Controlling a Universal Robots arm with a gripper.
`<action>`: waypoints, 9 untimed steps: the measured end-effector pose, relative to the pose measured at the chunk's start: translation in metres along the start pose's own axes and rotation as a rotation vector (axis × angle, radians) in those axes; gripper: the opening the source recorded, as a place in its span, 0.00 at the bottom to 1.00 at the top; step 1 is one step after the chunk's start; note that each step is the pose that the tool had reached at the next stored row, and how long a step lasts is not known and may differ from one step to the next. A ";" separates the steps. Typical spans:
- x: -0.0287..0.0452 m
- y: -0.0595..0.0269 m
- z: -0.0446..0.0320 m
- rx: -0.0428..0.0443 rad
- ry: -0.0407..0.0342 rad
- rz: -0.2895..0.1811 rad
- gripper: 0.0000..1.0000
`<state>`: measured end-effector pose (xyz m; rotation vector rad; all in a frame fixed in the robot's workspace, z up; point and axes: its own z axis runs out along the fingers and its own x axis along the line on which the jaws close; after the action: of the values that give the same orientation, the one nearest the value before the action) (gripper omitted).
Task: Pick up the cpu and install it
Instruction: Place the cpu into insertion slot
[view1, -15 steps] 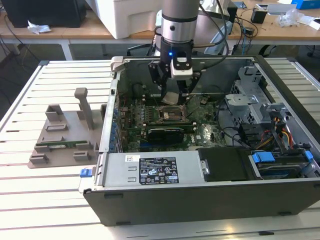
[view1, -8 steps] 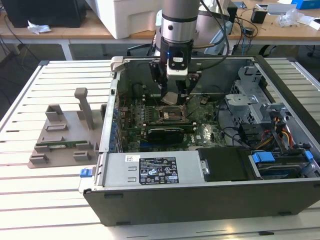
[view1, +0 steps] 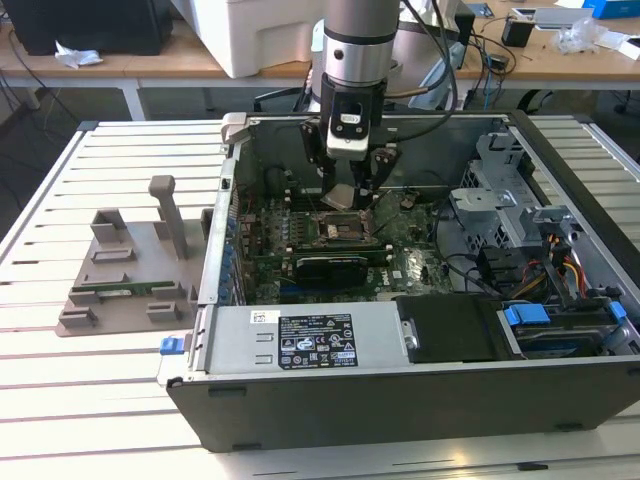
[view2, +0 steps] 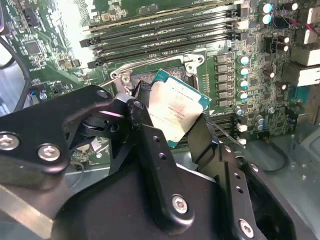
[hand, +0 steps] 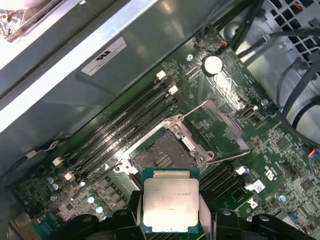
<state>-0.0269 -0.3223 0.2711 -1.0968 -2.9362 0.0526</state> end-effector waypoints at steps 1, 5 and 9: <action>0.0000 0.0000 0.0000 0.0009 0.0002 0.022 0.55; 0.0000 0.0000 0.0000 0.0029 0.0004 0.072 0.55; 0.0000 0.0000 0.0000 0.0039 0.0016 0.124 0.55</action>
<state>-0.0269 -0.3223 0.2711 -1.2764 -2.8618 0.0579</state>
